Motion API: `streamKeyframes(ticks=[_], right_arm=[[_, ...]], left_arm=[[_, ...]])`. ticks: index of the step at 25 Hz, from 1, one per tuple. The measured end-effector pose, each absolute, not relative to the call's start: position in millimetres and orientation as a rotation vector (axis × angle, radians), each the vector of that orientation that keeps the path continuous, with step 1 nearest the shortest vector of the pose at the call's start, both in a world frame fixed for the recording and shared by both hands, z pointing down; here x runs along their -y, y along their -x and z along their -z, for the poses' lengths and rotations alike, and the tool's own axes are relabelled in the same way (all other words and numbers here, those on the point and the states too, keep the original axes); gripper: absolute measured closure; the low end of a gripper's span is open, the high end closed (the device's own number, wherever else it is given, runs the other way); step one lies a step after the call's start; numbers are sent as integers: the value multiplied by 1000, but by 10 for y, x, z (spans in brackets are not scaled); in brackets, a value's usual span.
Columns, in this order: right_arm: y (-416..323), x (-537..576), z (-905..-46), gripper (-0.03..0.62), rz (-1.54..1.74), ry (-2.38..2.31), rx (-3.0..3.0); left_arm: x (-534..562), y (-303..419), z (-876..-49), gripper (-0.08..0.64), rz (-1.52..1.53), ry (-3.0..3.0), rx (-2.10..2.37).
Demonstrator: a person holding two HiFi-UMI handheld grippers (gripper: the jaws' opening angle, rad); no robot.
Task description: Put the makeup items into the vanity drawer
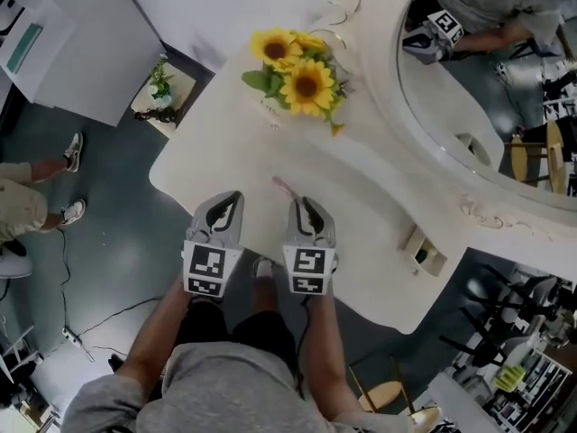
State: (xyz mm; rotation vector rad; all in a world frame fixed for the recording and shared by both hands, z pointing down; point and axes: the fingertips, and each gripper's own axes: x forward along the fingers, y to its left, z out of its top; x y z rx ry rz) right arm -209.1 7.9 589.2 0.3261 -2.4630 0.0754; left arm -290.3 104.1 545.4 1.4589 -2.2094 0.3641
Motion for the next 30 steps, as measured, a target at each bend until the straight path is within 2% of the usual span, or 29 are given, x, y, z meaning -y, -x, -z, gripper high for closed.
streamKeyframes(ticks=[3,7,16,20,24,30], right_arm=[[2125,-123,-6085,430,-55,-231,2416],[2141,-128,-6228,407,-31,-175,2382],[2158,-139,-6435,410,19,-101,2283],[2128,-142,-6492,489,63,-96,2242],[2120,-162,-6507,540,77,-96,2231],[2114,-146,-6462,541,54,-128,2244]], left_arm=[[-1089,2898,-5569,549,-353,-1418,2207],[-1131,2891,-5671,549,-339,-1377,2206],[-1142,2866,-5775,549,-319,-1335,2207],[-1171,2862,-5784,549,-319,-1325,2208],[-1186,2871,-5780,549,-323,-1325,2207],[-1181,2889,-5735,549,-328,-1342,2211]])
